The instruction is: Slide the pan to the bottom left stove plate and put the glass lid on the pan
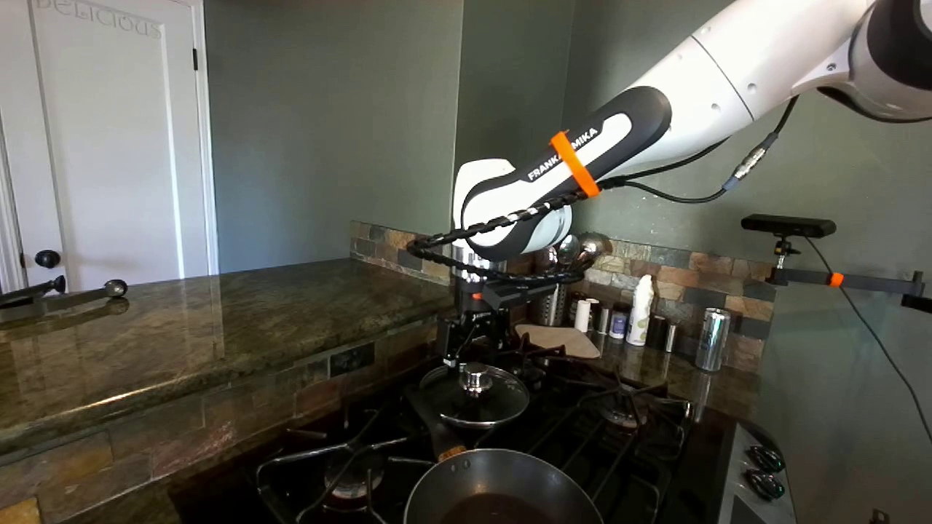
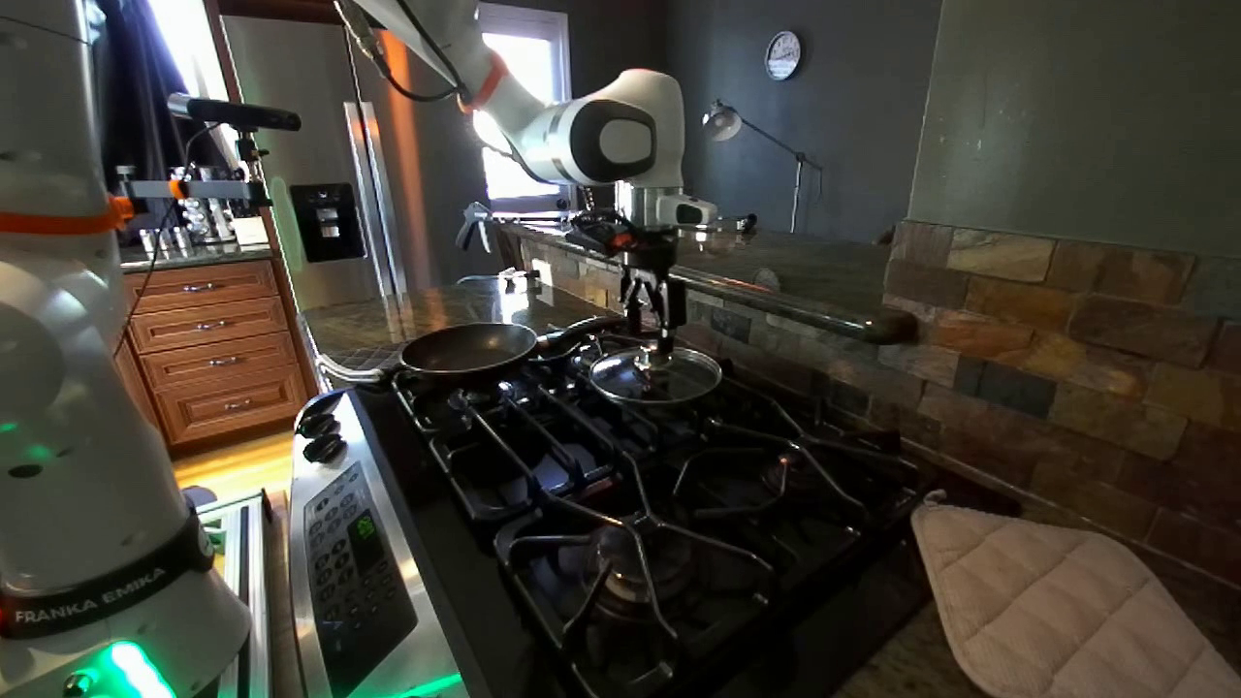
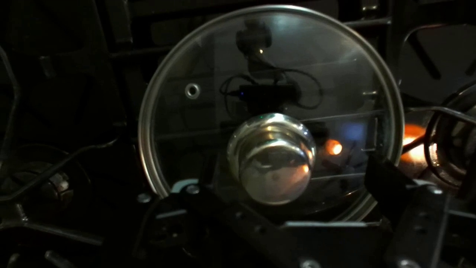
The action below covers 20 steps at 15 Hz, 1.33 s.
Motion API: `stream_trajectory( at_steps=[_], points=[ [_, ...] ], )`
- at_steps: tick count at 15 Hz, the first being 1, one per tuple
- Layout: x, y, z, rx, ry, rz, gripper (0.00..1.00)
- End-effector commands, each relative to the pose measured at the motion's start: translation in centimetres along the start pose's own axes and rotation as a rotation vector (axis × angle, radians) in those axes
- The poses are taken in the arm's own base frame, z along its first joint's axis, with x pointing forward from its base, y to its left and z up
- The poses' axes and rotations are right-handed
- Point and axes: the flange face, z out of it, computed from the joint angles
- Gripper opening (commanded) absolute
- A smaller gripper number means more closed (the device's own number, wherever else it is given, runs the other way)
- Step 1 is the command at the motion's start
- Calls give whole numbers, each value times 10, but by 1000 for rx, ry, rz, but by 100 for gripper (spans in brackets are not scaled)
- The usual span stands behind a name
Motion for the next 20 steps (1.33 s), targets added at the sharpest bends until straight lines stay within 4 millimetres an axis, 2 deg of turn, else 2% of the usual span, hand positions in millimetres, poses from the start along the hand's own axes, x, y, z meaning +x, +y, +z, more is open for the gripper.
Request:
stream_trajectory(
  at_steps=[1,2,3,5,7,8,9,10,12,15,20],
  points=[
    [5,0,2,-8,-32,-7,100],
    [5,0,3,-8,-32,-8,98],
    [6,1,3,-11,-30,-4,79],
    [7,2,5,-15,-27,-5,68],
    [8,2,7,-21,-26,-5,53],
    [8,2,8,-25,-24,-6,79],
    [8,2,8,-28,-24,-10,72],
    [8,2,9,-31,-22,-12,41],
    [10,2,8,-36,-19,-15,43],
    [10,2,8,-41,-16,-18,23],
    [7,5,4,-53,-8,-26,23]
  ],
)
